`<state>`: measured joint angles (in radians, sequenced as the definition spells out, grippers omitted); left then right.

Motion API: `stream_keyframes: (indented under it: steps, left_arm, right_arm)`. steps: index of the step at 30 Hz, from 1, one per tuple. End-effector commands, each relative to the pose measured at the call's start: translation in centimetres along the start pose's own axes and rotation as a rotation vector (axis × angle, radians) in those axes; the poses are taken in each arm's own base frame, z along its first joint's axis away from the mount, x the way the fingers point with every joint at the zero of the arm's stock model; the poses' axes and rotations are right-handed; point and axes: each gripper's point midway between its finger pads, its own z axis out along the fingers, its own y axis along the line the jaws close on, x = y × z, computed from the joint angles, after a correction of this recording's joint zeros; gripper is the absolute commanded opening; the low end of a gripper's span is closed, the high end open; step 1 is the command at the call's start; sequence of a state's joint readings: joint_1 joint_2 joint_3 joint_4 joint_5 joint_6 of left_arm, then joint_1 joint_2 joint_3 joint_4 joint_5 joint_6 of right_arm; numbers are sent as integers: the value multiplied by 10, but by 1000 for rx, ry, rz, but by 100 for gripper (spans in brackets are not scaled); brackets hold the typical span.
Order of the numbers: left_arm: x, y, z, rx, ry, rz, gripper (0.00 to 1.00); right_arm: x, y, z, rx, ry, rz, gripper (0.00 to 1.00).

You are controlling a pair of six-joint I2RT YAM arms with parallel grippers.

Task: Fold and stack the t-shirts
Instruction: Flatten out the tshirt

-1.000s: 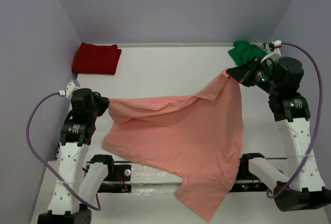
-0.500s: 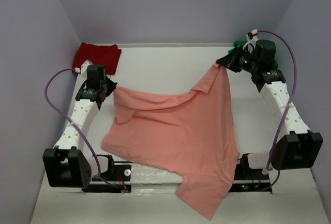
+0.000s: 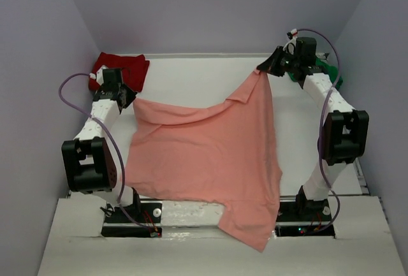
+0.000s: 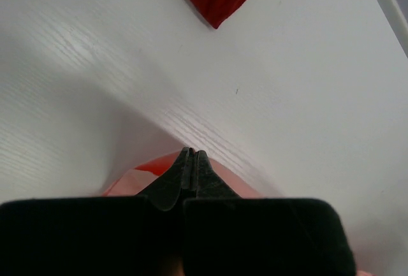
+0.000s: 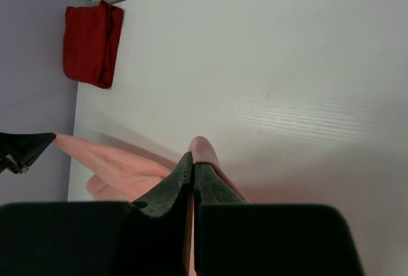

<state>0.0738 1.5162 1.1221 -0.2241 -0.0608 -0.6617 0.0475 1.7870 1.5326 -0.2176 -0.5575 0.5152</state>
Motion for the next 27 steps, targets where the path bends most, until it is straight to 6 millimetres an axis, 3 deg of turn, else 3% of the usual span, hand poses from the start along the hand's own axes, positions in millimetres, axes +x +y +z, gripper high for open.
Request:
stream_keyframes:
  steps: [1, 8, 9, 11, 13, 27]
  left_arm:
    - [-32, -11, 3, 35, -64, 28, 0]
    - [-47, -2, 36, 8, -26, 42, 0]
    - [-59, -5, 36, 16, -34, 43, 0]
    - [-48, -3, 49, 12, 37, 47, 0]
    - [-52, -5, 55, 11, 42, 53, 0]
    - [-64, -25, 59, 92, 68, 45, 0]
  right_arm:
    - [-33, 3, 24, -28, -77, -85, 0]
    - [-31, -39, 73, 35, -18, -41, 0]
    - [-25, -50, 84, 45, 2, -28, 0]
    - [-34, -48, 88, 42, -7, -30, 0]
    - [-37, -51, 95, 42, -8, -32, 0]
    - [-37, -62, 110, 49, -2, -10, 0]
